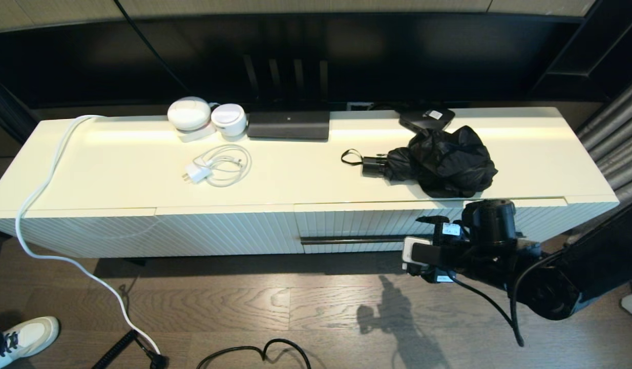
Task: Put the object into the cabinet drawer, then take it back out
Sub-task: Open the drawer
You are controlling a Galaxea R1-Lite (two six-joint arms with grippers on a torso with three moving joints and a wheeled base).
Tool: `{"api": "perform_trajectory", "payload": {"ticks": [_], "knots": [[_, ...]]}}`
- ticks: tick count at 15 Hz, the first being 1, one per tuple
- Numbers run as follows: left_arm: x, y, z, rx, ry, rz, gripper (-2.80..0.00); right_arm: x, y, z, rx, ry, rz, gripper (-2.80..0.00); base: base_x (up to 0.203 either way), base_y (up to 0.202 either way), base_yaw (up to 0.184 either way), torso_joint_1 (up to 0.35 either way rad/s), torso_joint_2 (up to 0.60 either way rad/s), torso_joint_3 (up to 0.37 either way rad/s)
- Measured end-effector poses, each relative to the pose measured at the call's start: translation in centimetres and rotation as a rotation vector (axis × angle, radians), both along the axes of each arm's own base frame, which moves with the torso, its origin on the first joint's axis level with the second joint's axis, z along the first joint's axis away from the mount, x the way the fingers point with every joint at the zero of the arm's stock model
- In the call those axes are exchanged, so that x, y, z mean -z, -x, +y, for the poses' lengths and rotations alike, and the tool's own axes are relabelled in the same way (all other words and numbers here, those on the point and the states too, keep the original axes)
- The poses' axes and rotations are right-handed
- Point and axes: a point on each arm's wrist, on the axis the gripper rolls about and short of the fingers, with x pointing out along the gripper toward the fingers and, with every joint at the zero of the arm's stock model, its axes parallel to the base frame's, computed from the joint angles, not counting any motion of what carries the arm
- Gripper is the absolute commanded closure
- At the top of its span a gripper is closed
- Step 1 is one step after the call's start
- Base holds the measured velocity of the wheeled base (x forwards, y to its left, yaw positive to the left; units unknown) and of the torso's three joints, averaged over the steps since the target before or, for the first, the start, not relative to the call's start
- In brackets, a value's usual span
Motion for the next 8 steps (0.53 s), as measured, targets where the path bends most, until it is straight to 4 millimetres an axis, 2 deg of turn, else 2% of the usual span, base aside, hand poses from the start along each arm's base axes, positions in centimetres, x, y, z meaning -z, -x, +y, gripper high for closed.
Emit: {"api": "perform_trajectory", "payload": {"ticks": [8], "knots": [[0.0, 0.0, 0.0, 0.000, 0.001, 0.000, 0.00, 5.3, -2.1, 0.8, -0.019, -0.003, -0.017, -2.80, 0.000, 0.000, 0.000, 0.000, 0.00, 0.000]]}}
